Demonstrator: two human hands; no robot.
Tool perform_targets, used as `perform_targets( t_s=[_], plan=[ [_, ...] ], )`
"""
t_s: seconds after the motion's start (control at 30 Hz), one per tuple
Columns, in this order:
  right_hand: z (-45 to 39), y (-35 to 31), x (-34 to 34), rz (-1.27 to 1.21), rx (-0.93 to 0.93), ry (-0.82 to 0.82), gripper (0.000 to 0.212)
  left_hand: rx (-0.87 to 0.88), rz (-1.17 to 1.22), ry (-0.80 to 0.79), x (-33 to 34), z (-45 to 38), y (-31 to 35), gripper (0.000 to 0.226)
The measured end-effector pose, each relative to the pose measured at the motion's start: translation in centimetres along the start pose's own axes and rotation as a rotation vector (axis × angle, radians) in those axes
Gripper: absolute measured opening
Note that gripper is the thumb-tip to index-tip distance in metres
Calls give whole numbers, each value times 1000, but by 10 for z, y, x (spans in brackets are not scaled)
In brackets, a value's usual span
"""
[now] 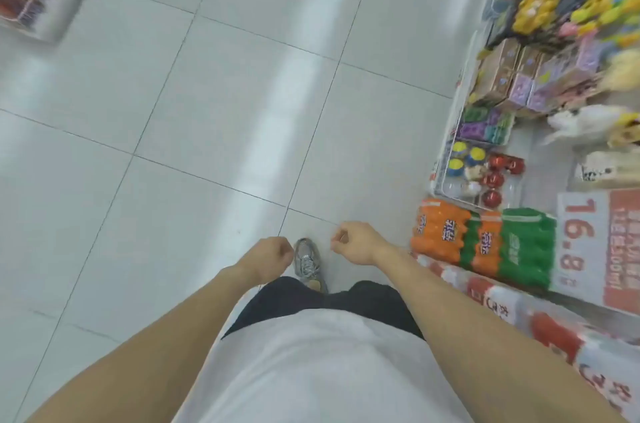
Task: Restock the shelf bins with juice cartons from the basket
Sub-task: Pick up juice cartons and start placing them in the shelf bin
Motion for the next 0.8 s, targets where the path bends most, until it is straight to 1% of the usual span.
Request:
perform_targets(
  t_s=[0.13,0.23,0.33,0.47,0.6,0.7,0.8],
  plan=[
    [-35,-22,-71,-10,41,46,13,-39,68,-4,-53,-33,24,23],
    [-66,-34,-127,-70,54,35,10,-54,140,-4,-100,-71,53,20],
    [-110,-44,-184,-84,36,10,18,-70,171,2,-151,-113,85,19],
    [-181,-60,-274,-33,-11,-20,17,-89,222,117,-233,-173,134,17],
    [-244,-84,-377,-14,-25,2,16,-76,249,192,-318,-220,189,19],
    [-286,-107,-453,6,-43,27,17,-59,273,218,-378,-257,224,19],
    [-336,-131,-515,12,-47,48,16,-51,249,213,-438,-302,252,23]
  ],
)
Point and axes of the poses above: each hand's wrist, its own z-axis away from the middle knuckle, its own x-axis out of the palm, y = z × x, the point moved 1 cm from there along -z, towards the middle knuckle, and after that the axes turned 13 degrees about z, right-handed, at the moved point
